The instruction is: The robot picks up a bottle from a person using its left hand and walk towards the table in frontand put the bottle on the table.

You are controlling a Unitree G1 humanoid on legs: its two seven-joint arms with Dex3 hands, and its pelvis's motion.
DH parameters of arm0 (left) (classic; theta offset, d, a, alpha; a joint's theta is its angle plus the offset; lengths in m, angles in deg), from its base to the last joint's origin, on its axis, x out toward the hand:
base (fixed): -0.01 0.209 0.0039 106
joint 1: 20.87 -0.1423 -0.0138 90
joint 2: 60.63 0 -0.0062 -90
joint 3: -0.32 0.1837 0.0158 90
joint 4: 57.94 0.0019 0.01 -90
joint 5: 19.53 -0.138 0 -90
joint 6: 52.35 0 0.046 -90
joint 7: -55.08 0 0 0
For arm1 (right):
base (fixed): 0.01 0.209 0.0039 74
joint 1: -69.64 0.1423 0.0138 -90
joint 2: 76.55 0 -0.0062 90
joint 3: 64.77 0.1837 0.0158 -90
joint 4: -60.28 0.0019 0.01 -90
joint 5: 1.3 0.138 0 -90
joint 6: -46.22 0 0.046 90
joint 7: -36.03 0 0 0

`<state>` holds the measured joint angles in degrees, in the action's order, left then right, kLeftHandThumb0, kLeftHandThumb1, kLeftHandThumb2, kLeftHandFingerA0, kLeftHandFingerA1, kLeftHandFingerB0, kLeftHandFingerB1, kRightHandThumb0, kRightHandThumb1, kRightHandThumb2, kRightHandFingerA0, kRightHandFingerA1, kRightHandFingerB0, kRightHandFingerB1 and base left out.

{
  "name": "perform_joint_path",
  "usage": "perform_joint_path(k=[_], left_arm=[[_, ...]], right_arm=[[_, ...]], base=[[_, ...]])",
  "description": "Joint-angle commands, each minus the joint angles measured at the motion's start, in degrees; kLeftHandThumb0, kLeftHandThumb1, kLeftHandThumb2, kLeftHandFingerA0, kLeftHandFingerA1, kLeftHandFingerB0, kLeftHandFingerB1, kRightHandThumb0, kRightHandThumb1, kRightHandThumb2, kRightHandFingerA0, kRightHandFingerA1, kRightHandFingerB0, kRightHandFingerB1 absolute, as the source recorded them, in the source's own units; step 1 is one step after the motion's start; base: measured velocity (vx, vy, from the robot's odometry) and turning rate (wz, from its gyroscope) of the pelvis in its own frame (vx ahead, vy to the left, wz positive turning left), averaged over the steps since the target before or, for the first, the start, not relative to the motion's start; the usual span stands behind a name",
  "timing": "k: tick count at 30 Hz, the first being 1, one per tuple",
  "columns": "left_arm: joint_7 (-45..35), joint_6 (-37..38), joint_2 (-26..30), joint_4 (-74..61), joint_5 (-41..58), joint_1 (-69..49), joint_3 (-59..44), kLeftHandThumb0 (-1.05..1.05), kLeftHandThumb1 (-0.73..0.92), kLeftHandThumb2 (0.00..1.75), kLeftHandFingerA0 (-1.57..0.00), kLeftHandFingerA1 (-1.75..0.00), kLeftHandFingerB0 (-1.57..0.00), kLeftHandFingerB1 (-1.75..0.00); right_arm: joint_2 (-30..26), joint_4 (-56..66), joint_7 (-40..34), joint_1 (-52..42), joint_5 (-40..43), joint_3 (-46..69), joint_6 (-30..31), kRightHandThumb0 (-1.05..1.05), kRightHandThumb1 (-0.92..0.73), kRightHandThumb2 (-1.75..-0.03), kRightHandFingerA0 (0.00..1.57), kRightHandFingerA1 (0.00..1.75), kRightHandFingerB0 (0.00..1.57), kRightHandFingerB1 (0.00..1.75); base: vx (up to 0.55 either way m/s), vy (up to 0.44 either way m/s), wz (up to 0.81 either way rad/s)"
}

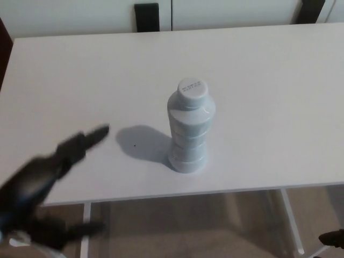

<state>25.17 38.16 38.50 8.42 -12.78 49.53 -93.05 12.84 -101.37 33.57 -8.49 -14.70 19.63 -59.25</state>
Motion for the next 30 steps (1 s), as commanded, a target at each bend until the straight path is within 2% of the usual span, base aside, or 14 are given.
perform_joint_path(k=[1, 2, 3, 4, 7, 9, 11, 15, 18, 19, 21, 25, 28, 30], left_arm=[[-10.74, 27.17, -1.30, -18.58, 11.75, -31.39, -6.91, -0.58, 0.35, 0.80, -0.04, -0.32, -0.03, -0.32], [-11.65, 31.20, -1.26, -17.45, 11.23, -33.40, -7.96, -0.36, 0.12, 0.80, 0.00, -0.50, 0.00, -0.48], [-13.20, 33.12, -1.13, -16.43, 12.86, -34.81, -8.02, -0.74, 0.46, 0.55, -0.21, -0.30, -0.23, -0.29], [-13.80, 33.86, -1.03, -16.08, 13.60, -35.45, -8.00, -0.74, 0.46, 0.55, -0.21, -0.30, -0.23, -0.29], [-20.99, 34.69, 2.03, -8.87, 17.49, -37.75, -8.94, -0.58, 0.45, 0.55, -0.60, -0.40, -0.53, -0.37], [-23.53, 31.28, 4.52, -4.20, 16.90, -37.33, -9.70, -0.53, 0.39, 0.71, -0.61, -0.54, -0.53, -0.50], [-23.09, 26.77, 5.40, -0.07, 15.48, -36.03, -9.79, -0.49, 0.43, 0.55, -0.66, -0.48, -0.56, -0.42], [-12.57, 12.64, 3.05, 10.46, 8.32, -25.95, -6.42, -0.45, 0.42, 0.72, -0.67, -0.58, -0.56, -0.53], [2.88, 6.92, -1.81, 26.97, -4.81, -12.19, -2.50, -0.40, 0.57, 0.57, -0.66, -0.51, -0.50, -0.40], [5.61, 5.41, -2.88, 33.24, -6.29, -7.90, -1.59, -0.47, 0.49, 0.77, -0.54, -0.57, -0.39, -0.48], [8.11, 2.04, -4.51, 41.54, -5.88, -1.76, -1.08, -0.46, 0.59, 0.58, -0.55, -0.47, -0.44, -0.37], [14.72, 2.42, -5.95, 61.99, -6.85, 10.86, -1.19, -0.48, 0.64, 0.59, -0.45, -0.48, -0.44, -0.40], [23.45, 3.74, -5.71, 71.23, -9.76, 14.25, -0.72, -0.49, 0.70, 0.61, -0.52, -0.72, -0.49, -0.42], [26.70, 4.81, -3.86, 76.17, -12.62, 14.45, 1.31, -0.52, 0.74, 0.62, -0.50, -0.59, -0.44, -0.40]], right_arm=[[-1.76, -1.31, 0.33, -2.21, 0.13, 0.55, 0.79, -0.54, -0.61, -0.59, 0.57, 0.52, 0.47, 0.42], [-1.48, -1.43, 0.20, -2.55, 0.53, 0.92, 0.72, -0.53, -0.60, -0.56, 0.57, 0.51, 0.49, 0.42], [-1.45, -1.49, -0.03, -2.72, 0.33, 0.73, 0.84, -0.58, -0.48, -0.85, 0.52, 0.62, 0.42, 0.54], [-1.45, -1.51, -0.13, -2.78, 0.22, 0.64, 0.90, -0.58, -0.48, -0.85, 0.52, 0.62, 0.42, 0.54], [-1.61, -1.15, -0.57, -3.40, -0.37, 0.06, 0.97, -0.59, -0.49, -0.86, 0.58, 0.64, 0.42, 0.54], [-1.43, -1.16, -0.55, -3.40, -0.28, 0.09, 1.33, -0.58, -0.49, -0.85, 0.55, 0.63, 0.41, 0.53], [-1.37, -1.26, -0.27, -3.30, -0.20, 0.13, 1.67, -0.57, -0.49, -0.84, 0.53, 0.62, 0.41, 0.53], [-1.73, -1.50, -0.60, -3.65, -0.98, -0.52, 1.10, -0.59, -0.49, -0.86, 0.56, 0.63, 0.41, 0.53], [-1.53, -1.62, -0.72, -4.35, -0.78, -0.48, 1.28, -0.59, -0.50, -0.85, 0.54, 0.62, 0.41, 0.53], [-1.52, -1.63, -0.77, -4.90, -0.58, -0.32, 1.00, -0.58, -0.49, -0.85, 0.54, 0.62, 0.42, 0.53], [-1.59, -1.67, -0.58, -5.18, -0.25, 0.00, 0.71, -0.58, -0.49, -0.85, 0.55, 0.62, 0.42, 0.53], [-1.16, -1.67, -0.98, -4.94, -0.82, -0.56, 1.06, -0.58, -0.50, -0.85, 0.55, 0.62, 0.43, 0.53], [-0.62, -1.53, -0.75, -5.05, -0.31, -0.22, 1.05, -0.57, -0.49, -0.84, 0.52, 0.60, 0.40, 0.53], [0.11, -1.54, -0.69, -4.87, 0.10, 0.07, 0.87, -0.57, -0.50, -0.85, 0.52, 0.61, 0.40, 0.53]], base=[[0.00, 0.000, 0.00], [0.00, 0.000, 0.00], [0.00, 0.000, 0.00], [0.00, 0.000, 0.00], [0.00, 0.000, 0.00], [0.00, 0.000, 0.00], [0.00, 0.000, 0.00], [0.00, 0.000, 0.00], [0.00, 0.000, 0.00], [0.00, 0.000, 0.00], [0.00, 0.000, 0.00], [0.00, 0.000, 0.00], [0.00, 0.000, 0.00], [0.00, 0.000, 0.00]])
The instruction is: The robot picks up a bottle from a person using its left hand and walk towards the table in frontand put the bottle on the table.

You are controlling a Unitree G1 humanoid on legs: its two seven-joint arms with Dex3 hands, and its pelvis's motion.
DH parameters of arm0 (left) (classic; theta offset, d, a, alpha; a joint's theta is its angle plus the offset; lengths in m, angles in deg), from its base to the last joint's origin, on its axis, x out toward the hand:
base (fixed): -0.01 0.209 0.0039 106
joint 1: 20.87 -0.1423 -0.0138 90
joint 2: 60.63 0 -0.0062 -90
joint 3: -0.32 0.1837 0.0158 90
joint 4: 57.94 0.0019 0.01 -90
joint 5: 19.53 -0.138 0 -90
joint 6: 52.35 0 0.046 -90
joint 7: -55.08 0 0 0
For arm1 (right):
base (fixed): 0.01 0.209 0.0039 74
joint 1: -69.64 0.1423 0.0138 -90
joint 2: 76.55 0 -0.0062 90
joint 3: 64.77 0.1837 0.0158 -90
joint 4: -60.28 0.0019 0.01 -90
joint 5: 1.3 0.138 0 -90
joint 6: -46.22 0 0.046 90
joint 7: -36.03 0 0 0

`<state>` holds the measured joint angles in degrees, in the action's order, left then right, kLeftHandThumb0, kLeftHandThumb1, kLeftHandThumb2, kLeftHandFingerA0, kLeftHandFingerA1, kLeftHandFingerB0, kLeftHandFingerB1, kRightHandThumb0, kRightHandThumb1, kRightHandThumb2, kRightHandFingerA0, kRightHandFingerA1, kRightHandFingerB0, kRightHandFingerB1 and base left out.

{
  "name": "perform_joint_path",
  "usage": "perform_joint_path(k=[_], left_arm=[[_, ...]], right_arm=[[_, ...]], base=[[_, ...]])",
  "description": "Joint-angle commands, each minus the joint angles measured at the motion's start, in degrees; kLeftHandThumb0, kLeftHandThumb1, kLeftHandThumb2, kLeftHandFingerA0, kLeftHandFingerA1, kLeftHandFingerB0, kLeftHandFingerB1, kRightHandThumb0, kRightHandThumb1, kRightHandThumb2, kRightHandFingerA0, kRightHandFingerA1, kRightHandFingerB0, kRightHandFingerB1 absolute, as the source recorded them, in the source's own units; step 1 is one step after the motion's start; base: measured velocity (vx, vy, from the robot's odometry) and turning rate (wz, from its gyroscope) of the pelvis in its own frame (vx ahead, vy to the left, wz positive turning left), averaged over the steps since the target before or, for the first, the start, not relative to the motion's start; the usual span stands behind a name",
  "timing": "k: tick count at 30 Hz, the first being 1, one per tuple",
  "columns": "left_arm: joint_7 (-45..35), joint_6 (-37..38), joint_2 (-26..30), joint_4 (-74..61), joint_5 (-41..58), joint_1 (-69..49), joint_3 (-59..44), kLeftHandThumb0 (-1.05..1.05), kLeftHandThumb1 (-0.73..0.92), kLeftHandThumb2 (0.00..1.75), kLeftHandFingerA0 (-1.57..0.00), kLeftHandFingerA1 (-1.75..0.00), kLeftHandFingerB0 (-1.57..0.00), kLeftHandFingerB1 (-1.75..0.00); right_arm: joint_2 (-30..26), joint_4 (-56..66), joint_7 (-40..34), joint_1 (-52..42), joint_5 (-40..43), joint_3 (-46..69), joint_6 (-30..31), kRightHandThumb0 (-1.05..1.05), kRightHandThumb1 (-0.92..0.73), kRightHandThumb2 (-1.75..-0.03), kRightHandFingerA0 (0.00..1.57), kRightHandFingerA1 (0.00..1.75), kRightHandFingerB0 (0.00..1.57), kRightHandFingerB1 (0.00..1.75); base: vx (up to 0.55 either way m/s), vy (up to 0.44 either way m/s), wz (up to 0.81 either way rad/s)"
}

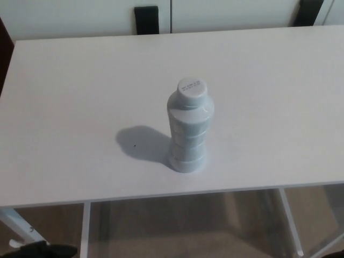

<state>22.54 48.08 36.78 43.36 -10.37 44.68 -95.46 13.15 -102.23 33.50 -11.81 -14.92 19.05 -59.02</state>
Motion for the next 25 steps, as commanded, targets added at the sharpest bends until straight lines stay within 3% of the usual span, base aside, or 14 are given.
perform_joint_path(k=[1, 5, 6, 10, 11, 12, 13, 14, 25], left_arm=[[28.82, -5.19, -0.71, 42.95, -16.38, 19.28, 5.27, -0.57, 0.78, 0.63, -0.47, -0.46, -0.39, -0.37], [24.13, -5.23, 1.25, 44.42, -15.84, 18.74, 6.75, -0.65, 0.75, 0.71, -0.41, -0.46, -0.36, -0.39], [24.10, -4.75, 1.47, 44.31, -16.32, 19.07, 7.58, -0.67, 0.73, 1.02, -0.35, -0.54, -0.29, -0.48], [25.91, -1.58, 2.42, 43.87, -19.83, 19.90, 11.37, -0.62, 0.69, 1.04, -0.36, -0.55, -0.23, -0.47], [26.10, -1.14, 2.44, 44.64, -19.73, 20.07, 11.68, -0.62, 0.69, 1.03, -0.36, -0.55, -0.23, -0.47], [26.43, -0.61, 2.45, 45.62, -19.63, 20.21, 12.00, -0.64, 0.69, 1.04, -0.36, -0.55, -0.24, -0.47], [26.82, -0.07, 2.47, 46.65, -19.50, 20.35, 12.31, -0.64, 0.69, 1.04, -0.36, -0.55, -0.24, -0.47], [26.86, -0.05, 2.53, 47.26, -19.35, 20.55, 12.52, -0.63, 0.70, 1.04, -0.36, -0.55, -0.24, -0.47], [27.04, 3.07, 2.26, 54.12, -17.57, 23.62, 12.98, -0.61, 0.68, 1.03, -0.37, -0.56, -0.24, -0.47]], right_arm=[[0.12, -0.63, -0.71, -1.44, 0.31, 0.60, 0.57, -0.56, -0.50, -0.84, 0.53, 0.61, 0.42, 0.53], [-0.23, -0.42, -0.78, -1.23, 0.04, 0.40, 0.36, -0.57, -0.50, -0.86, 0.57, 0.63, 0.43, 0.54], [-0.25, -0.31, -0.70, -1.03, 0.05, 0.39, 0.34, -0.57, -0.50, -0.86, 0.56, 0.62, 0.43, 0.53], [-0.29, -0.36, -0.69, -0.10, -0.02, 0.37, 0.46, -0.57, -0.51, -0.85, 0.54, 0.60, 0.44, 0.54], [-0.25, -0.32, -0.80, -0.35, -0.03, 0.37, 0.28, -0.54, -0.63, -0.59, 0.60, 0.50, 0.49, 0.42], [-0.21, -0.30, -0.88, -0.58, -0.14, 0.25, 0.14, -0.58, -0.51, -0.85, 0.54, 0.61, 0.44, 0.54], [-0.18, -0.29, -0.93, -0.78, -0.31, 0.07, 0.04, -0.58, -0.51, -0.85, 0.54, 0.61, 0.44, 0.54], [-0.13, -0.30, -0.83, -0.82, -0.27, 0.09, 0.10, -0.55, -0.64, -0.59, 0.59, 0.51, 0.49, 0.42], [0.04, -0.50, -0.97, -0.56, -0.43, -0.01, 0.59, -0.52, -0.64, -0.59, 0.63, 0.52, 0.51, 0.43]], base=[[0.00, 0.000, 0.00], [0.00, 0.000, 0.00], [0.00, 0.000, 0.00], [0.00, 0.000, 0.00], [0.00, 0.000, 0.00], [0.00, 0.000, 0.00], [0.00, 0.000, 0.00], [0.00, 0.000, 0.00], [0.00, 0.000, 0.00]])
